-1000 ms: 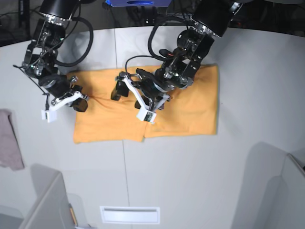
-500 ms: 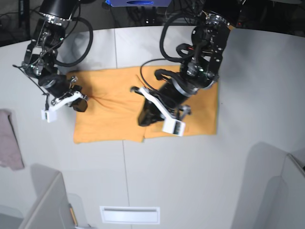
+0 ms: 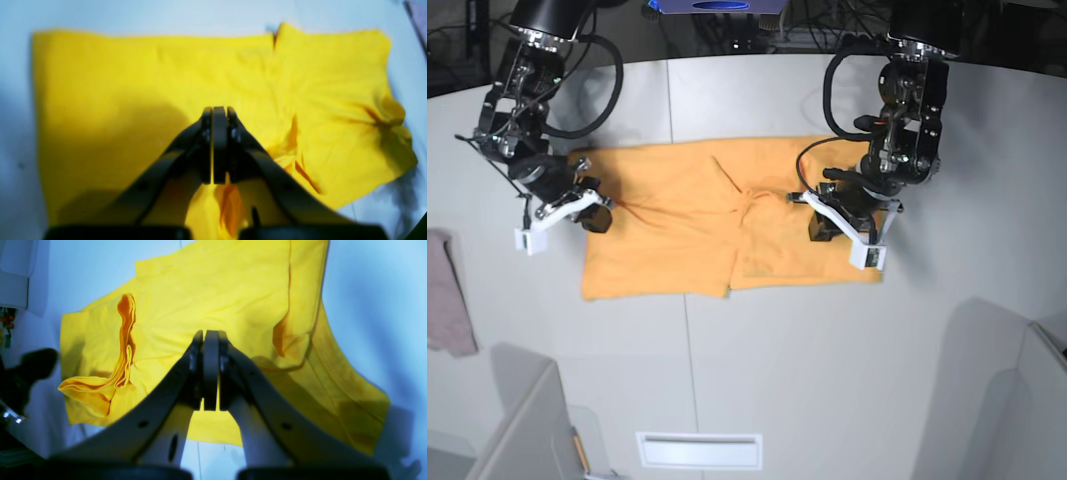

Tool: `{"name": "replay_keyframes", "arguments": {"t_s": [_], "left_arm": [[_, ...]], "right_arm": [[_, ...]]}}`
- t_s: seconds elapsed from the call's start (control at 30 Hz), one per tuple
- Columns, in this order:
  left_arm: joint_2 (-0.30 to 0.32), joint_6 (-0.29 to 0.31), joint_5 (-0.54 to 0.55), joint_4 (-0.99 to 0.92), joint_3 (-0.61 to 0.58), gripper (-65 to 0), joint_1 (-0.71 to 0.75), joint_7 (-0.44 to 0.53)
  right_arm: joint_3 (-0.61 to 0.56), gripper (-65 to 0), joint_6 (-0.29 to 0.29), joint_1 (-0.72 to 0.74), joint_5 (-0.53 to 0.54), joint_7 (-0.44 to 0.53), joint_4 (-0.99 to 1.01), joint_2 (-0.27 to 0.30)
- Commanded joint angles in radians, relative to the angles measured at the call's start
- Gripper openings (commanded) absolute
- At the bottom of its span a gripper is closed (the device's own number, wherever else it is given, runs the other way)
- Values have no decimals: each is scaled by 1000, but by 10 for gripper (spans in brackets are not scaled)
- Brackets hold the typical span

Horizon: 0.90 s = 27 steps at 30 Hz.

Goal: Fold the T-shirt properly
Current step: 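Release the folded end and raise both grippers away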

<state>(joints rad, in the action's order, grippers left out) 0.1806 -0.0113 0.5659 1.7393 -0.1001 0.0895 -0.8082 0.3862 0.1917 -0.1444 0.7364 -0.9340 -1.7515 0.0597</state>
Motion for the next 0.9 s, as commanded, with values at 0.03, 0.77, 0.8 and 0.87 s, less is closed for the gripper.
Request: {"name": "replay_keyframes", "arguments": {"t_s": [0.03,0.77,0.8,0.87], "left_arm": [[4,7,13,23,3,-650,5,19],[12,7,16,133,-250,-650,39,22],[23,7,16,147,-221,-650,52,20],[41,7,16,179,-123,-650,95,25]], "right_arm": [[3,-650,5,13,18,17,-14,6],[145,-650,5,45,18,11,-14,6],[158,-650,2,53,18,10,-14,9],[171,-650,-1,68,18,-3,-14,15]]}}
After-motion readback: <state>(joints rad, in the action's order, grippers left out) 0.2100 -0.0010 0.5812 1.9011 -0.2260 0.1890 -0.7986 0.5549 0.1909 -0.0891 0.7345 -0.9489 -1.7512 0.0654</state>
